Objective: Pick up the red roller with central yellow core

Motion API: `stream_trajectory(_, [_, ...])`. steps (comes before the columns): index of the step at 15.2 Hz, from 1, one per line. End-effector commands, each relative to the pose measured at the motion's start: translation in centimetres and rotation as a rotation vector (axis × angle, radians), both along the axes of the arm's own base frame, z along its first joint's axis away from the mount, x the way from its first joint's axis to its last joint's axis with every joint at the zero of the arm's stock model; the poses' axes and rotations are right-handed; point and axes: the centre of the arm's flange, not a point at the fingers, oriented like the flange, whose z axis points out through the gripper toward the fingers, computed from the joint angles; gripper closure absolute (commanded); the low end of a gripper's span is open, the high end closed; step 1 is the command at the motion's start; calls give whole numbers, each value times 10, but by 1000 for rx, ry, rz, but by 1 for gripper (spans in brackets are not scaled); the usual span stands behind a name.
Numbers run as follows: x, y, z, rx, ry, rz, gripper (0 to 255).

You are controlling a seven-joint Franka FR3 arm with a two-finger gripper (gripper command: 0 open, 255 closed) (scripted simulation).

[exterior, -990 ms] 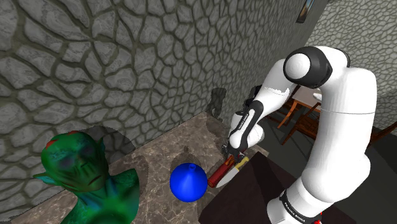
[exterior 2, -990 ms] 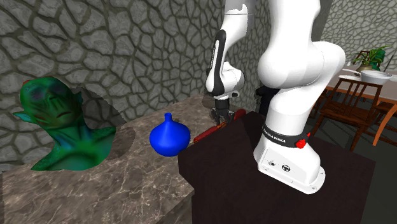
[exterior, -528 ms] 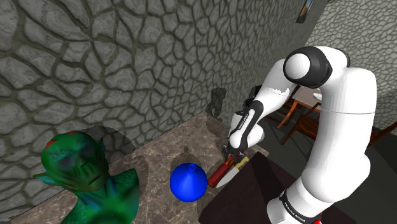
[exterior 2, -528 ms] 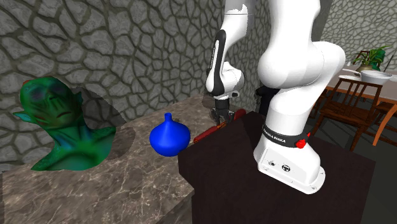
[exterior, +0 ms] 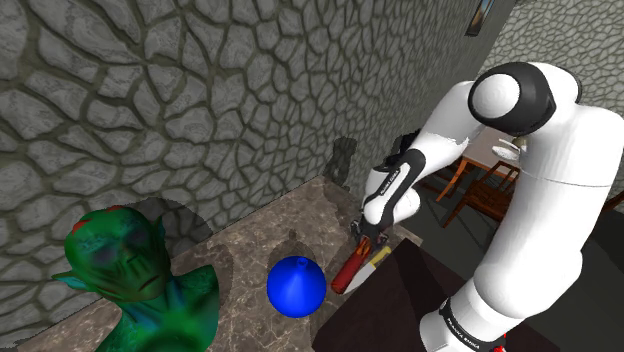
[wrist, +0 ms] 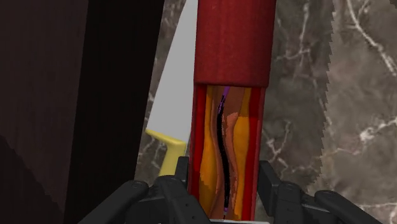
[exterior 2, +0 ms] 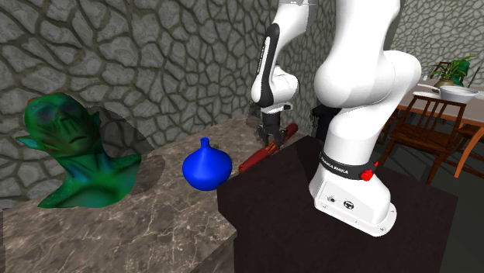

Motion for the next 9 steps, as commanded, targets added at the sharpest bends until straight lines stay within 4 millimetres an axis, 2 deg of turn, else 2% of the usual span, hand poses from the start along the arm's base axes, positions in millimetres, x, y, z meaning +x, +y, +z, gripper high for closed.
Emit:
stream_trajectory(1, [0,0,11,0,0,0,255])
stream_trajectory(7, [0,0,43,0,0,0,255])
stream_trajectory(9, [0,0,44,0,0,0,255])
